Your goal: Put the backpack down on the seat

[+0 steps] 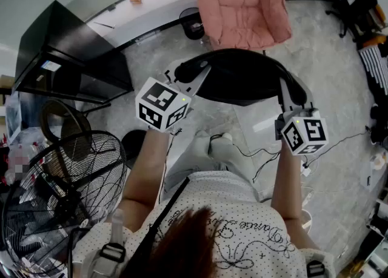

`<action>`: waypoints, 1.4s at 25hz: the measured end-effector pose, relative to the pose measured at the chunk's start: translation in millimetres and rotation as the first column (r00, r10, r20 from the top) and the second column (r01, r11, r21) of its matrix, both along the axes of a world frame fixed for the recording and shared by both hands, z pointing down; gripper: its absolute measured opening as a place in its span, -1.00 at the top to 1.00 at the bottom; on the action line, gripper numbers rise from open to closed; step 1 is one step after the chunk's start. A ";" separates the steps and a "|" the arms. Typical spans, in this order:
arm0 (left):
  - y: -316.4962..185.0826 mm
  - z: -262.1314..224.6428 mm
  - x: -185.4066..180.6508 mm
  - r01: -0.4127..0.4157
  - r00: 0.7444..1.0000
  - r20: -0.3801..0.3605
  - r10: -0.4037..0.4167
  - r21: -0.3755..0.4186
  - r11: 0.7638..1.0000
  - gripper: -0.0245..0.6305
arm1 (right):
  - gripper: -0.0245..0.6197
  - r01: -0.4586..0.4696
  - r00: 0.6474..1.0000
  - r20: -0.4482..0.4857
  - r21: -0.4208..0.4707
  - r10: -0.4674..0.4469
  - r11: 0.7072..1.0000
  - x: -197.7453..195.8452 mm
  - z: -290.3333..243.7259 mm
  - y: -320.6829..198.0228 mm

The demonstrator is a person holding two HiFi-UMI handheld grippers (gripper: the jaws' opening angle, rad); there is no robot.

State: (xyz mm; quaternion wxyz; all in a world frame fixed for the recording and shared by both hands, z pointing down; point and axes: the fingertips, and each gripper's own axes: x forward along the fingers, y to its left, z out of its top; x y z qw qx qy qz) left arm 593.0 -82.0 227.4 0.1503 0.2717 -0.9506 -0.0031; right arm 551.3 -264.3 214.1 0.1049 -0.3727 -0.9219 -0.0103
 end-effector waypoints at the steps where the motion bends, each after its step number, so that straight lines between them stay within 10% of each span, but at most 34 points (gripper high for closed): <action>1: 2.7 -0.2 -1.0 0.001 1.000 0.000 -0.001 0.002 1.000 0.85 | 0.73 0.000 1.000 0.001 0.001 0.000 1.000 -1.2 -0.5 2.9; 18: 20.8 3.5 -21.8 0.007 1.000 -0.016 -0.007 0.015 1.000 0.86 | 0.72 -0.018 1.000 -0.012 -0.014 0.018 1.000 -25.1 1.0 21.3; 35: 28.2 -1.9 -170.8 0.128 0.991 -0.023 -0.129 -0.019 0.992 0.86 | 0.72 0.113 0.993 -0.026 -0.062 -0.115 0.992 -194.5 0.3 35.2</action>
